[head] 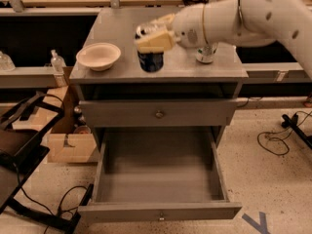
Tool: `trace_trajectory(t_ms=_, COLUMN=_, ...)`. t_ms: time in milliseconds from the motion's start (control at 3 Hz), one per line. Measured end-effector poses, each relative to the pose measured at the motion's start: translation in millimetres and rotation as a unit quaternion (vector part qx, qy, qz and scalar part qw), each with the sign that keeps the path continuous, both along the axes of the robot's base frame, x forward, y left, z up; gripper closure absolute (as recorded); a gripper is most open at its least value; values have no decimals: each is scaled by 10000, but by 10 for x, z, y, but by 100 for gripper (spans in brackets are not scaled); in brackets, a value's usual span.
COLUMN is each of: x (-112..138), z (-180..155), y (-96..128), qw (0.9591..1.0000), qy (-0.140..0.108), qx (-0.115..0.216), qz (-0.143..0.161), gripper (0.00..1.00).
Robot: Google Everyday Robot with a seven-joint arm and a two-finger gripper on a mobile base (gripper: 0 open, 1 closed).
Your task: Pick pepsi can from middle drawer and place on counter
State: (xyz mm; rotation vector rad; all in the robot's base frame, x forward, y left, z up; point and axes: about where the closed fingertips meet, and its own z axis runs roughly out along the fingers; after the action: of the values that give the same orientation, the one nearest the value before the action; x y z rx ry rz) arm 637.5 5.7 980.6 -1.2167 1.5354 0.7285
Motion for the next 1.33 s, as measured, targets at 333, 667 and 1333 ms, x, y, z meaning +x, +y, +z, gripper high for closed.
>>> trace_trajectory(t_ms=333, x=652, z=365, y=118, qw=9986, qy=-96, qx=279, qz=-434, gripper=100)
trace_trajectory(t_ms=667, x=1354, z=689, y=241, qw=9933, qy=-267, qx=600, qz=-949, gripper=100)
trace_trajectory(t_ms=1333, x=1592, z=669, y=185, qw=9884, qy=-177, qx=782, qz=-1289, gripper=100)
